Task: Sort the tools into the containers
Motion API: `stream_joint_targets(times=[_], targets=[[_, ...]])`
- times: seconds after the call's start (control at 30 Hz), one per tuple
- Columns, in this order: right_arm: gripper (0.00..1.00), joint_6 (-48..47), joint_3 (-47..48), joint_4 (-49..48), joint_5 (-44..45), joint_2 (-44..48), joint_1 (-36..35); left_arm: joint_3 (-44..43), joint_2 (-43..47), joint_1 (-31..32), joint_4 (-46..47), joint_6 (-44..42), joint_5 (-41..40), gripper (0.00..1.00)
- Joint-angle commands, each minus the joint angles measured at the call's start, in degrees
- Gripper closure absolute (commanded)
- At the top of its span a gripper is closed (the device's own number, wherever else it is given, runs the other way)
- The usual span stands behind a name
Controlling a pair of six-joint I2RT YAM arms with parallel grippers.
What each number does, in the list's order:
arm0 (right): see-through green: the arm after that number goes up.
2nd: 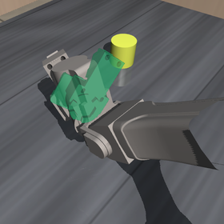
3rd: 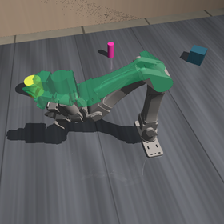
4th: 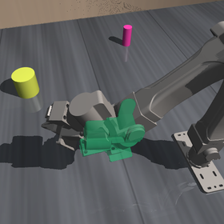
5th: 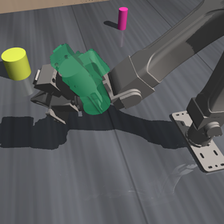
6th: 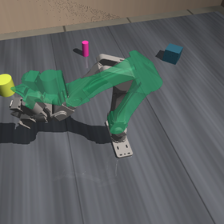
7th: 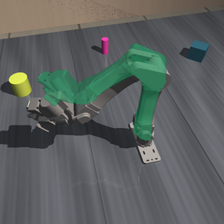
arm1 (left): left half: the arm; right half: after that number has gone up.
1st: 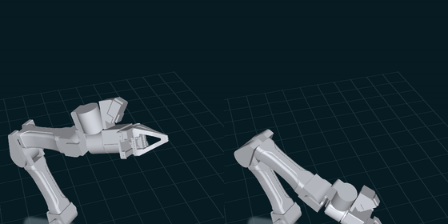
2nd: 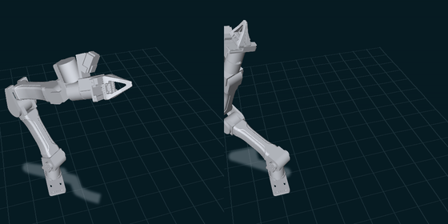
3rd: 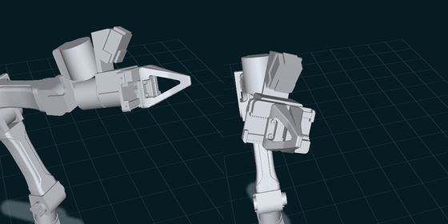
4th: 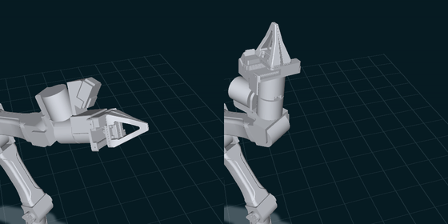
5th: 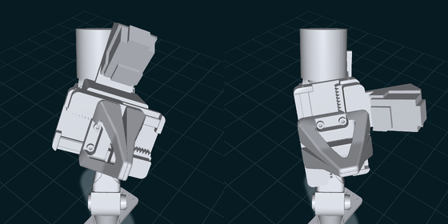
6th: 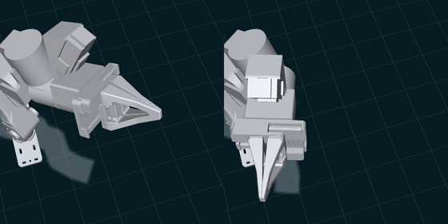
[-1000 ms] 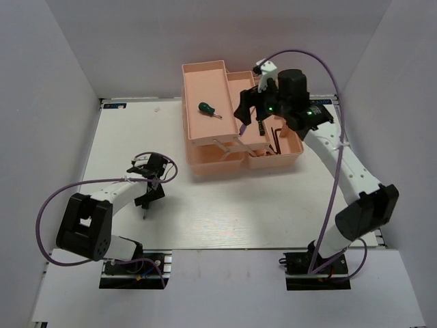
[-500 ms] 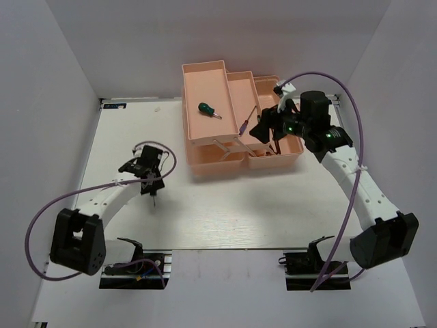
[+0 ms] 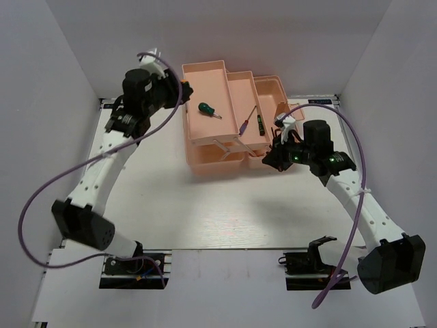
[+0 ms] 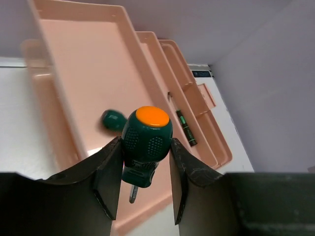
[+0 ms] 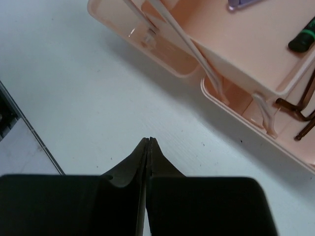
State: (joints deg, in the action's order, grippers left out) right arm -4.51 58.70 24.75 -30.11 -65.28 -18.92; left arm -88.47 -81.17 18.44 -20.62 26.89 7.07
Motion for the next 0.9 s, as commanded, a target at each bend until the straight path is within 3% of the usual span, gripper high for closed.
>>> stream_joint_targets(times=[0.0, 0.1, 0.13, 0.17, 0.2, 0.23, 0.37, 0.53, 0.63, 0.73, 0.87], targets=[[1.0, -1.11, -1.39, 0.03, 0.23, 2.78, 0.72, -5.65, -8.55, 0.64, 3.56, -0.53, 11.11, 1.0], [1.0, -2.25, -3.5, 0.21, -1.52, 3.31, 0.81, -10.49, -14.89, 1.16, 2.96, -0.53, 11.83, 1.0], [0.75, -4.69, -3.76, 0.29, -2.58, 3.57, 0.9, -11.54, -15.86, 1.16, 2.43, -0.53, 11.3, 0.99], [0.61, -8.46, -4.37, 0.38, -8.5, 3.75, 0.73, -11.55, -17.61, 1.69, 2.43, -0.53, 10.69, 0.93], [0.49, -12.67, -4.99, 0.64, -10.74, 3.84, 0.55, -12.25, -18.32, 1.69, 1.73, -0.53, 9.81, 0.83], [0.32, -14.89, -5.43, 1.0, -14.07, 3.75, 0.46, -12.78, -18.94, 1.69, 1.12, -0.53, 9.8, 0.63], [0.25, -25.18, -6.49, -0.32, -21.38, 2.97, -0.06, -14.71, -21.23, 2.21, 1.11, -0.53, 9.8, 0.33], [0.25, -40.64, -2.81, -0.59, -26.57, -3.51, -2.26, -20.85, -23.16, 2.75, -0.38, -0.53, 9.8, 0.23], [0.24, -47.42, -0.34, -1.63, -26.94, -8.34, -6.11, -22.71, -20.45, 2.75, -2.22, -0.53, 10.33, 0.21], [0.25, -48.04, 2.73, -4.44, -22.03, -12.41, -8.76, -20.53, -13.16, 2.75, -4.86, -2.63, 7.09, 0.21], [0.28, -47.78, 6.42, -6.38, -12.71, -18.46, -15.08, -4.65, 4.05, 2.75, -5.57, -3.34, -0.89, 0.41]])
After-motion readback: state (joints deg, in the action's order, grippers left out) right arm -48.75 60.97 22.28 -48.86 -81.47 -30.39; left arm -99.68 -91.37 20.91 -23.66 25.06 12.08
